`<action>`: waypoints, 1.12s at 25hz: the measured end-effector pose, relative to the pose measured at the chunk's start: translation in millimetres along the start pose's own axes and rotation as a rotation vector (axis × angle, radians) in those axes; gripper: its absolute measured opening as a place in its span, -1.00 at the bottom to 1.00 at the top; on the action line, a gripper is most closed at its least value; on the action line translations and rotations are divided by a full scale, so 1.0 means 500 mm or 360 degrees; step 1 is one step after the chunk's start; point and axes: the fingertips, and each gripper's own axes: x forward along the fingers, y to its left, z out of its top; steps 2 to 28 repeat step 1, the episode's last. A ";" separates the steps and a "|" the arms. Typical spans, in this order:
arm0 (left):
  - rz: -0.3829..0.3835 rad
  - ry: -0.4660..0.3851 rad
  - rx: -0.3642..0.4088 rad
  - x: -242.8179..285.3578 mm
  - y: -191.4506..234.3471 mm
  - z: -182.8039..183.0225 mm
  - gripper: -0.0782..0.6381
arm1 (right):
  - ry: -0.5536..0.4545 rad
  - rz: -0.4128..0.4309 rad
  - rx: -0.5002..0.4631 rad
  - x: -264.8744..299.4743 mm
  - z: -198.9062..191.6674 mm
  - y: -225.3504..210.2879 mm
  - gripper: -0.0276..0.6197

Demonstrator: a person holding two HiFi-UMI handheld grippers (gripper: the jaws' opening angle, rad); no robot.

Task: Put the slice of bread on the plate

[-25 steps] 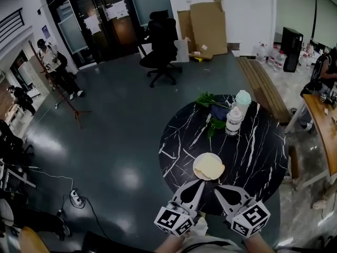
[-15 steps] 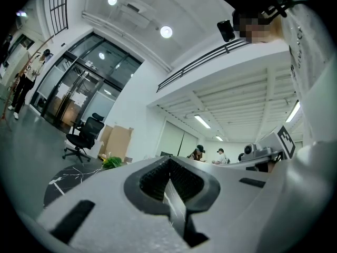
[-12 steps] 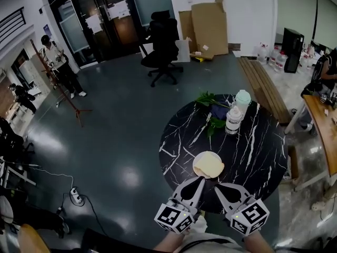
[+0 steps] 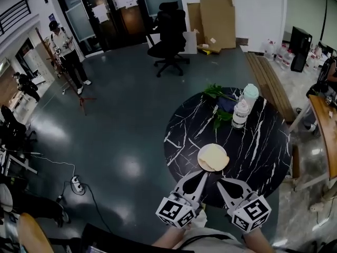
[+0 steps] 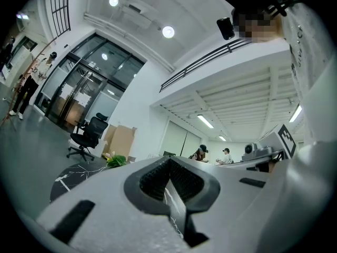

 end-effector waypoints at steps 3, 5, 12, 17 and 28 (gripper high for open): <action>0.0001 0.0000 -0.0001 -0.001 0.003 0.001 -0.76 | 0.0002 0.0000 -0.0002 0.002 0.000 0.001 -0.88; 0.0001 0.0000 -0.0001 -0.001 0.003 0.001 -0.76 | 0.0002 0.0000 -0.0002 0.002 0.000 0.001 -0.88; 0.0001 0.0000 -0.0001 -0.001 0.003 0.001 -0.76 | 0.0002 0.0000 -0.0002 0.002 0.000 0.001 -0.88; 0.0001 0.0000 -0.0001 -0.001 0.003 0.001 -0.76 | 0.0002 0.0000 -0.0002 0.002 0.000 0.001 -0.88; 0.0001 0.0000 -0.0001 -0.001 0.003 0.001 -0.76 | 0.0002 0.0000 -0.0002 0.002 0.000 0.001 -0.88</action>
